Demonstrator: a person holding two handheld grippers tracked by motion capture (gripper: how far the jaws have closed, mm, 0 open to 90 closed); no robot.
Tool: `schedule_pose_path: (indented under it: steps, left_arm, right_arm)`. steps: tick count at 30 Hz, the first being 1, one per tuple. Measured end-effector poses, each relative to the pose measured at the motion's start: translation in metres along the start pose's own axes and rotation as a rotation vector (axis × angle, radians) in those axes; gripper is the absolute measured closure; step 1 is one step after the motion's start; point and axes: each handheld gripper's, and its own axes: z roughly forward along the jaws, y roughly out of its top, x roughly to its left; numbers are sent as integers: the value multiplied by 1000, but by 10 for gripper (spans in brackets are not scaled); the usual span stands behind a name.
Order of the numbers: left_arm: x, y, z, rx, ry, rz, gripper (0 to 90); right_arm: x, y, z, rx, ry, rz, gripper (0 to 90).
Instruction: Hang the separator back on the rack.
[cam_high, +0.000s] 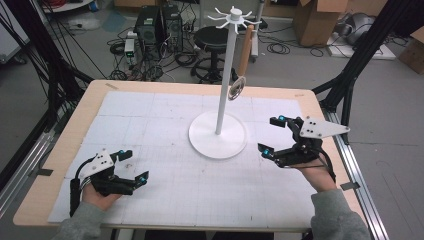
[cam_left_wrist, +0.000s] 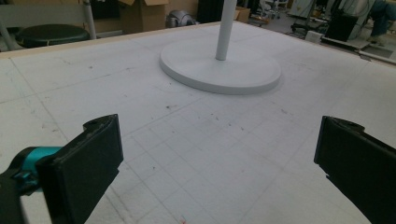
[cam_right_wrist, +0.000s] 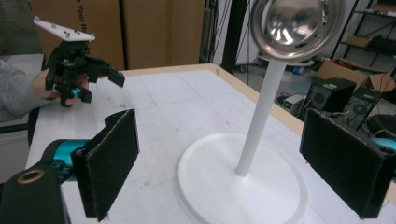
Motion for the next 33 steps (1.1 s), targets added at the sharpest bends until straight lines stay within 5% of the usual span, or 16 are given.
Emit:
schedule_pose_path:
  steps: [8, 13, 24, 33]
  left_arm:
    - [-1, 1, 0, -16, -8, -9, 17]
    - [-4, 1, 0, -8, -21, -13, 17]
    - [-16, 1, -8, 8, -31, 3, 17]
    - [-21, 1, -10, -40, -35, 10, 17]
  right_arm:
    - [2, -26, -11, 40, 6, 14, 112]
    - [2, -51, -17, 56, 18, 68, 112]
    - [4, -81, -35, 21, -1, 138, 112]
    - [9, -96, -51, -4, -38, 176, 112]
